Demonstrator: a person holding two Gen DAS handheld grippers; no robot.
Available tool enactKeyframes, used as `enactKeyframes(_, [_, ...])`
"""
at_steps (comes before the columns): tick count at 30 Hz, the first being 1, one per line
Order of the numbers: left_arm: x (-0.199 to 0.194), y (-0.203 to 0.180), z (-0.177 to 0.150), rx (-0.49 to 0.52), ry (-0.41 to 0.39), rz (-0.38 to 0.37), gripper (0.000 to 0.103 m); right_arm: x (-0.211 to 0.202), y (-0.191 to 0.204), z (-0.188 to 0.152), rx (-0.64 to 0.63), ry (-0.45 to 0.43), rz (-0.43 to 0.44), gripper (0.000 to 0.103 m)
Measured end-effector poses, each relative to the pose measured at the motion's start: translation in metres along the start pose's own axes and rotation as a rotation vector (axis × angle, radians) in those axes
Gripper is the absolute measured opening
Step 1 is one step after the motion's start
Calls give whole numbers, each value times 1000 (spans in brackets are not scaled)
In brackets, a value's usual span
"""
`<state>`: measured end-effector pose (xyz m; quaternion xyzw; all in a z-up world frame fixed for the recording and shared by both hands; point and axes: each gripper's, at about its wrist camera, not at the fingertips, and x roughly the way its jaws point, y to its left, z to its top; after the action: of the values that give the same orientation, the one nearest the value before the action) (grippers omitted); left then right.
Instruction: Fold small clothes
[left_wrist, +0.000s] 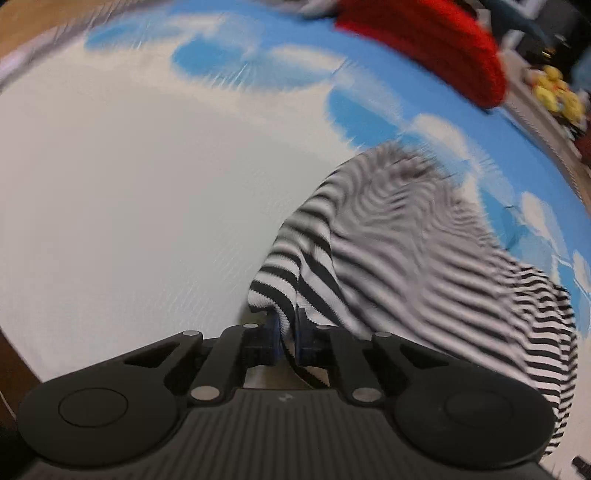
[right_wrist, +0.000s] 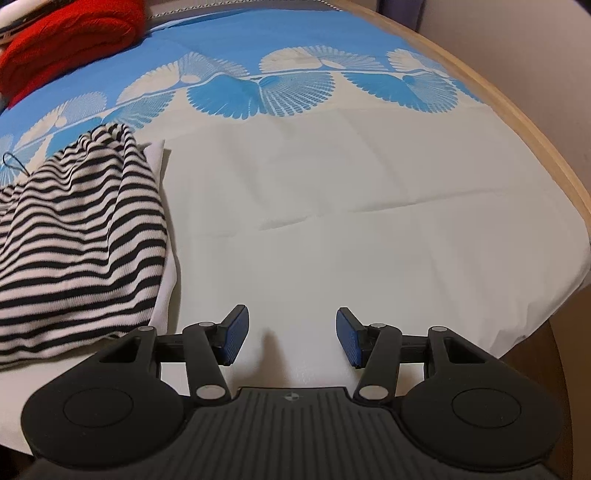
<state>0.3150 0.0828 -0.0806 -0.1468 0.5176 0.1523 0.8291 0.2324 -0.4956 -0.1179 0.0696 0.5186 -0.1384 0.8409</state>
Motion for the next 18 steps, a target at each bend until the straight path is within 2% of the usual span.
enactKeyframes(3, [-31,-47,16,89,-63,-28,7,-1,-4,2,12,-7,-6,54])
enactKeyframes(7, [-78,-143,21,255,-167,-137,6,-4,-13,4,63,-19,-14,54])
enactKeyframes(10, [-105,-227,-1,403,-226,-242,6,-9,-22,3,118,-37,-27,54])
enactKeyframes(13, [-115,-304,-48,570,-243,-379,5,-14,-31,1,163,-59,-50,54])
enactKeyframes(15, [-107,-347,-88,717,-198,-470,8,-16,-37,1,189,-68,-53,54])
enactKeyframes(18, [-80,-380,-119,866,13,-542,15,-17,-46,1,235,-74,-37,54])
